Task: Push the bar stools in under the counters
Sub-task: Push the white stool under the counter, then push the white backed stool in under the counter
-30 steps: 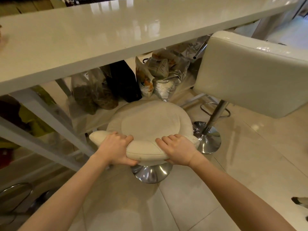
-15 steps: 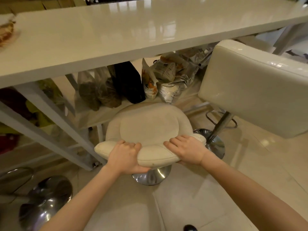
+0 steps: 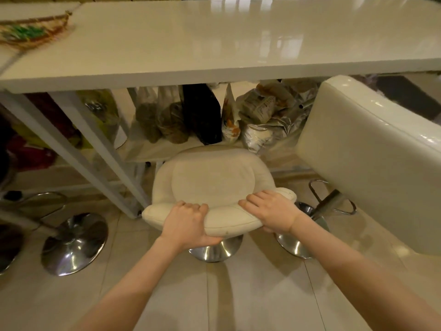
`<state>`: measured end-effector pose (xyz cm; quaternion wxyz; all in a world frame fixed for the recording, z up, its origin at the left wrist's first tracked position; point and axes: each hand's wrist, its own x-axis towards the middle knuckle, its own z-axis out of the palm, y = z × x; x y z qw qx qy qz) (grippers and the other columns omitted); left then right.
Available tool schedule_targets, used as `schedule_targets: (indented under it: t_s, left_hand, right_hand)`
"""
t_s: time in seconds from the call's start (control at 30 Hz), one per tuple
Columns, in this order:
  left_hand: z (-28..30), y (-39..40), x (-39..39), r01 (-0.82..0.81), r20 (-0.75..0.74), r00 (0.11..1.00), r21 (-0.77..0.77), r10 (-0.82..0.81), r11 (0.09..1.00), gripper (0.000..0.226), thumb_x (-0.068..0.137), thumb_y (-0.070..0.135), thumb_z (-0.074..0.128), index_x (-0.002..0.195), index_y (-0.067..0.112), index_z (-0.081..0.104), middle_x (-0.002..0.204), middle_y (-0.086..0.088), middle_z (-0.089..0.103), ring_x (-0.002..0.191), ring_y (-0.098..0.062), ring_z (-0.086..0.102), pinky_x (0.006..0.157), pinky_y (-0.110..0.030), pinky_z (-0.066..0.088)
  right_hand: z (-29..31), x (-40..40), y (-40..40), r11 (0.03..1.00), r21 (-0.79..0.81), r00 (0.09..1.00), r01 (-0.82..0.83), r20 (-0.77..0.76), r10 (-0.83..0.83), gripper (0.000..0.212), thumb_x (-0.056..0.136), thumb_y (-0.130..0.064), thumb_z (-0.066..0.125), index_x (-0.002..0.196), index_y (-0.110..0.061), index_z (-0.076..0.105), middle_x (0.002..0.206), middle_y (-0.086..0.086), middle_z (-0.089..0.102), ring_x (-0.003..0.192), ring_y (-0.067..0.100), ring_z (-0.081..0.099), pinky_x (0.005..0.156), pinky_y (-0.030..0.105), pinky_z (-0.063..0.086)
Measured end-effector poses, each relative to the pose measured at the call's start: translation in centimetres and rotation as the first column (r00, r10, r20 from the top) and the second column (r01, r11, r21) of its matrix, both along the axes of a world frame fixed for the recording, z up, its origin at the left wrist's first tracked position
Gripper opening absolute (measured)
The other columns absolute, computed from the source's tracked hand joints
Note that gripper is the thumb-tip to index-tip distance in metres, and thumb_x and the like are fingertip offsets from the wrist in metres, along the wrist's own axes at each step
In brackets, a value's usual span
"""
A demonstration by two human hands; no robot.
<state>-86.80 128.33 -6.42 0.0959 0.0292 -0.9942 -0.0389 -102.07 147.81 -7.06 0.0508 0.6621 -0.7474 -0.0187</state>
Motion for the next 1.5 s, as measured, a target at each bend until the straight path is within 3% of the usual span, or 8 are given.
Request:
schedule_targets:
  t_s: [0.33,0.47,0.6,0.73,0.9,1.17,1.33,1.5]
  left_hand:
    - [0.5,-1.4,0.5,0.042,0.086,0.996,-0.050,-0.038,0.998,0.066,0.054,0.080,0.050,0.065,0.015,0.056,0.050,0.002,0.060,0.045,-0.021,0.059,0.049,-0.025,0.041]
    - [1.2,-2.0,0.4,0.104,0.176,0.980,-0.060,-0.092,0.993,0.071,0.053,0.084,0.049,0.075,0.017,0.058,0.062,0.003,0.062,0.054,-0.020,0.062,0.054,-0.027,0.044]
    - [2.6,-2.3,0.0,0.093,0.355,0.932,-0.021,-0.080,0.995,0.122,0.035,0.101,0.021,0.120,0.019,0.050,0.115,0.001,0.059,0.104,-0.019,0.057,0.088,-0.033,0.041]
    - [5.7,-1.0,-3.1,0.076,0.397,0.911,0.104,-0.112,0.992,0.138,0.035,0.102,0.004,0.144,0.020,0.025,0.149,-0.002,0.033,0.131,-0.020,0.036,0.108,-0.038,0.027]
    - [11.0,6.3,-10.8,0.258,0.115,0.953,0.169,-0.279,0.951,0.119,0.051,0.095,0.020,0.144,0.020,0.027,0.150,-0.003,0.034,0.134,-0.020,0.035,0.109,-0.038,0.030]
    - [16.2,16.1,-19.6,0.556,-0.114,0.831,0.128,-0.545,0.821,0.082,0.081,0.064,0.050,0.146,0.020,0.024,0.153,-0.006,0.026,0.138,-0.022,0.027,0.114,-0.044,0.025]
    - [17.4,18.2,-23.8,0.559,-0.123,0.828,0.114,-0.547,0.821,0.081,0.083,0.069,0.038,0.146,0.020,0.025,0.155,-0.005,0.021,0.141,-0.023,0.022,0.114,-0.047,0.022]
    - [15.8,19.3,-26.2,0.526,-0.056,0.850,0.057,-0.523,0.849,0.102,0.064,0.084,-0.002,0.147,0.029,0.017,0.158,0.000,0.006,0.145,-0.019,0.002,0.116,-0.048,0.006]
  right_hand:
    - [0.3,1.8,-0.7,0.997,0.028,0.997,0.066,0.042,-0.067,0.075,0.051,-0.042,0.082,0.111,-0.012,0.049,0.085,0.007,0.064,0.069,0.027,0.062,0.060,0.034,0.050]
    - [1.4,2.6,-1.2,0.989,0.076,0.986,0.130,0.099,-0.137,0.076,0.056,-0.049,0.079,0.117,-0.015,0.046,0.098,0.007,0.061,0.087,0.028,0.058,0.075,0.038,0.046]
    - [3.1,4.3,0.1,0.972,0.056,0.967,0.227,0.106,-0.231,0.096,0.068,-0.056,0.071,0.141,-0.010,0.029,0.139,0.012,0.043,0.128,0.031,0.038,0.109,0.043,0.028]
    - [5.7,4.0,3.9,0.928,-0.031,0.926,0.370,0.085,-0.367,0.096,0.077,-0.063,0.059,0.147,-0.010,0.019,0.151,0.011,0.032,0.139,0.028,0.027,0.116,0.041,0.011]
    - [10.7,1.8,10.4,0.750,-0.162,0.764,0.642,0.051,-0.643,0.092,0.081,-0.065,0.053,0.148,-0.013,0.017,0.153,0.009,0.029,0.142,0.025,0.020,0.112,0.034,0.000]
    - [16.9,1.1,19.6,0.393,-0.365,0.450,0.844,0.081,-0.889,0.087,0.078,-0.057,0.062,0.145,-0.013,0.026,0.151,0.008,0.032,0.140,0.025,0.024,0.113,0.033,0.004]
    - [17.1,-0.4,22.8,0.265,-0.318,0.309,0.910,0.096,-0.946,0.094,0.081,-0.064,0.053,0.148,-0.011,0.015,0.156,0.010,0.017,0.144,0.025,0.011,0.114,0.034,-0.002]
    - [15.0,-1.7,23.7,0.192,-0.200,0.222,0.961,0.140,-0.965,0.108,0.074,-0.080,0.033,0.149,-0.013,-0.005,0.159,0.009,-0.004,0.145,0.024,-0.008,0.112,0.036,-0.012]
